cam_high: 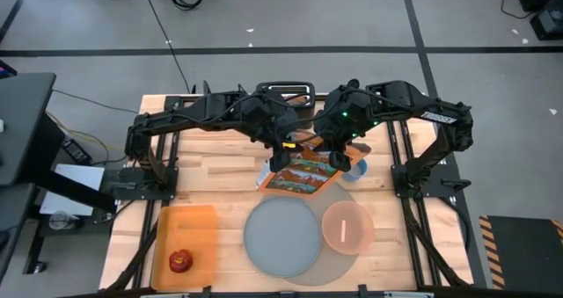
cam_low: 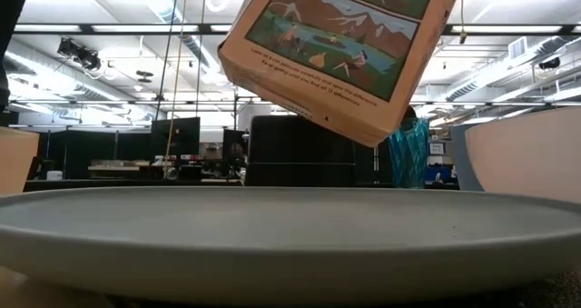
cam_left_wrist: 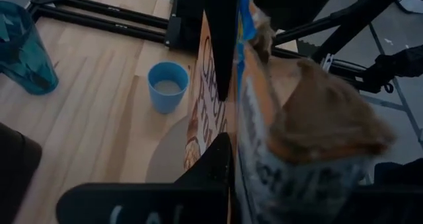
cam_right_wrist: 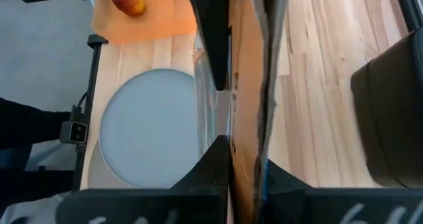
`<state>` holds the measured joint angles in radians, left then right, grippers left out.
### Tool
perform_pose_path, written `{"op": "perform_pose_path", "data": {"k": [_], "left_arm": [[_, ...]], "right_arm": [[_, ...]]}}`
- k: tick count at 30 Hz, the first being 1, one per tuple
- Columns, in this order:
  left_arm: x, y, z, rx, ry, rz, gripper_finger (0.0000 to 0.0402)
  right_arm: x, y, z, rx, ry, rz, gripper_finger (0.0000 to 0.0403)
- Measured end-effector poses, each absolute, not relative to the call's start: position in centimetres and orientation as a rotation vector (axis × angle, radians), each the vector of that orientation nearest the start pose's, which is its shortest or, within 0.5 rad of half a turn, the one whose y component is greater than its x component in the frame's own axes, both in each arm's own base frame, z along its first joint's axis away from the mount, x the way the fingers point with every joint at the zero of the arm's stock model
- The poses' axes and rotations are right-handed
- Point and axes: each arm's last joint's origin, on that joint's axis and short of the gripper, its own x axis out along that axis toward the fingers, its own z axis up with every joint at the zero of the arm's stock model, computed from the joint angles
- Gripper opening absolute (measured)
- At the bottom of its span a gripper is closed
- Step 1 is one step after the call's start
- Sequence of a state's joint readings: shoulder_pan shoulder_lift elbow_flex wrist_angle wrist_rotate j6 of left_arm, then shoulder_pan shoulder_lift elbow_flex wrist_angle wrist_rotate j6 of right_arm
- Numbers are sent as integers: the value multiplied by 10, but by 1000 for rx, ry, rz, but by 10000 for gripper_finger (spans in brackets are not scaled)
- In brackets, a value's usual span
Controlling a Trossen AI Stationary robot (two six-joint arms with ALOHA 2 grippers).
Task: Arrange a breakfast setting
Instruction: Pour the cereal into the light orange bowl on the table mat
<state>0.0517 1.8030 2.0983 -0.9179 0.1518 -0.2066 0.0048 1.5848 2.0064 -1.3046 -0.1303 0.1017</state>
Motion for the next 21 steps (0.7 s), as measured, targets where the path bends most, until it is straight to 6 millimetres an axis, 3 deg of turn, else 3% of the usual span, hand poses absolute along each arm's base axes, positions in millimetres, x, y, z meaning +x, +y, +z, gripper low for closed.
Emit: {"op": "perform_pose_path", "data": {"k": [6,15,17,21], "left_arm": [[373,15,433,-277,648,-20,66],[340,14,453,-270,650,6,194],[330,12,458,-242,645,37,208],[317,5,448,-212,684,69,212]], "right_arm": [[282,5,448,159,897,79,8],[270,5,456,197,878,61,8],[266,5,458,204,867,58,8],[261,4,461,219,861,43,8]]}}
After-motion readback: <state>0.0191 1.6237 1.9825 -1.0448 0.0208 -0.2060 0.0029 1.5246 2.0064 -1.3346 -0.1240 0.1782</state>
